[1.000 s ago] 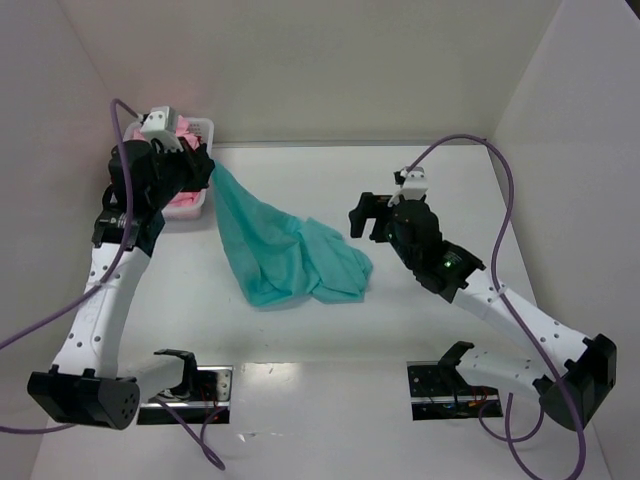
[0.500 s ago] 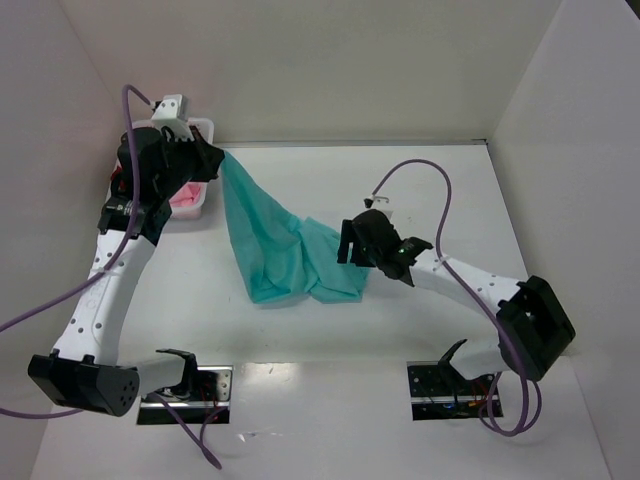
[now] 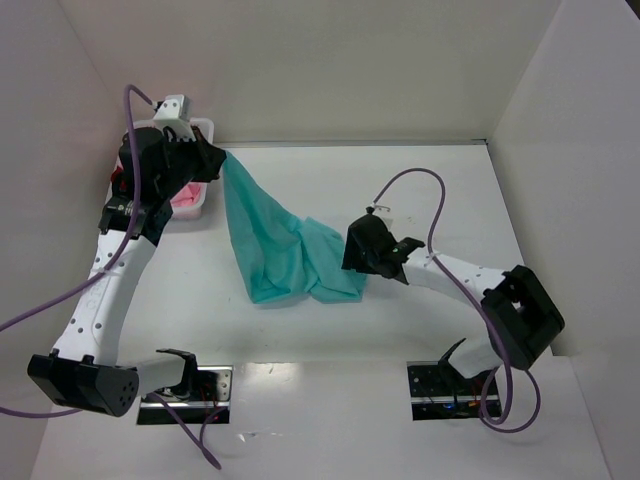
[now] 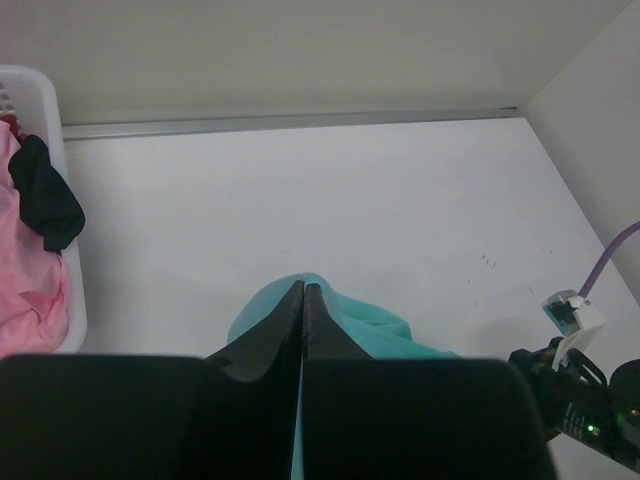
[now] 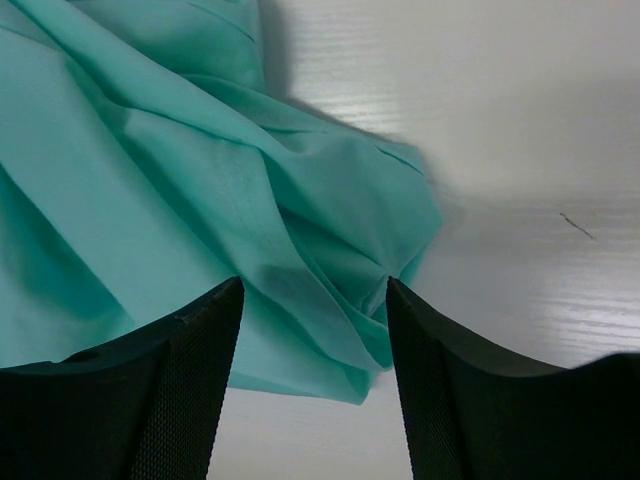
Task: Fold and stack the t-shirts
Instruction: Flatten out the tshirt
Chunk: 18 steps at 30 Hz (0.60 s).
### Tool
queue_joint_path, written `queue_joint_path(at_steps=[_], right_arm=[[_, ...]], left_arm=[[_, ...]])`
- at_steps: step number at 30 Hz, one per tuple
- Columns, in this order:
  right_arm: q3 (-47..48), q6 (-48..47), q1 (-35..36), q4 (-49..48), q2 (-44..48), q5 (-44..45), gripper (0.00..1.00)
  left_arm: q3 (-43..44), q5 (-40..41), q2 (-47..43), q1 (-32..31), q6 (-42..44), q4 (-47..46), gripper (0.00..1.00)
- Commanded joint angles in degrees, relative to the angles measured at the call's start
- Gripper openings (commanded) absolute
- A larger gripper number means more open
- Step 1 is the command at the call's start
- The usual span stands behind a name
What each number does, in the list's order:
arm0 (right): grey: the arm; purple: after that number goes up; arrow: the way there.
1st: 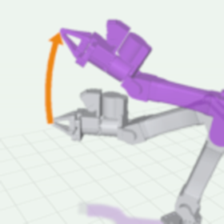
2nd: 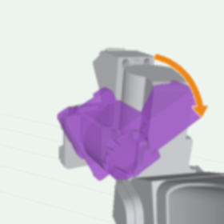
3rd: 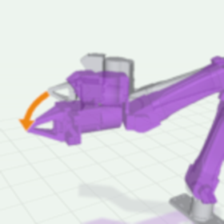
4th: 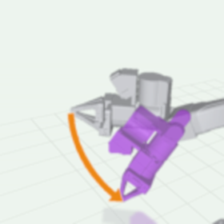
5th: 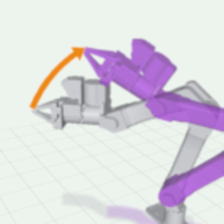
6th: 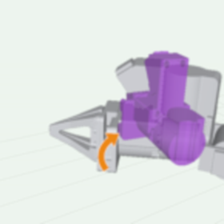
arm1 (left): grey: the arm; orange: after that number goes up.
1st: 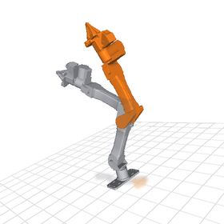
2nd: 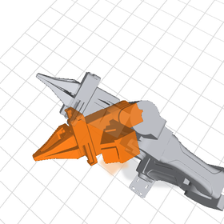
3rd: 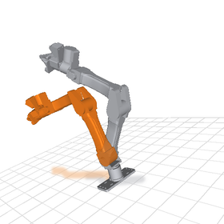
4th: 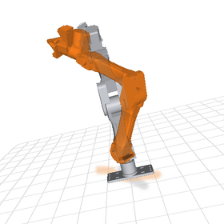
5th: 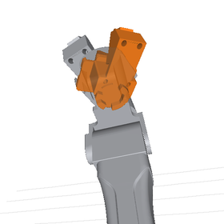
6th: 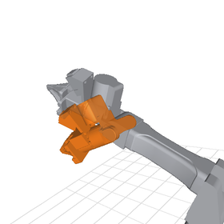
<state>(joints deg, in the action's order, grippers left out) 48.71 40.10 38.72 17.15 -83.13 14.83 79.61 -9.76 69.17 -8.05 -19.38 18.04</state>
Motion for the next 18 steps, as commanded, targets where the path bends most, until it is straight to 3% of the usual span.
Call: queue_joint_path(at_steps=[1,4,5,8,9,10,16,18], right_arm=[[-1.2,0.7,-0.3,-2.6,-1.3,-0.8,0.64],[-0.7,0.7,-0.8,-4.0,-3.1,-1.5,0.54],[-0.7,0.7,-0.8,-4.0,-3.6,-1.5,0.42],[0.3,0.1,-0.8,-4.5,-4.9,-0.9,0.2],[0.9,0.1,-0.8,-4.5,-4.9,-0.1,0.05],[1.8,0.1,-1.4,-4.5,-4.9,0.7,0.0],[12.3,-3.1,-7.6,1.8,3.9,7.8,0.0],[18.7,-5.7,-13.7,3.0,6.5,7.8,0.0]], left_arm=[[1.0,-0.4,-1.1,-0.3,1.7,-2.1,0.0],[0.5,-1.0,-1.1,-0.3,1.7,-1.6,0.0],[0.5,-1.0,-1.1,-0.8,1.7,-1.6,0.0],[0.5,-1.0,-1.1,-0.8,1.7,-1.6,0.0],[0.5,-1.0,-1.1,-0.8,2.2,-1.6,0.0],[0.5,-1.0,-1.1,-0.8,2.2,-1.6,0.0],[1.6,2.0,-1.8,-0.8,2.8,-1.6,0.0],[4.0,4.5,-2.3,-0.8,3.3,-1.1,0.0]])
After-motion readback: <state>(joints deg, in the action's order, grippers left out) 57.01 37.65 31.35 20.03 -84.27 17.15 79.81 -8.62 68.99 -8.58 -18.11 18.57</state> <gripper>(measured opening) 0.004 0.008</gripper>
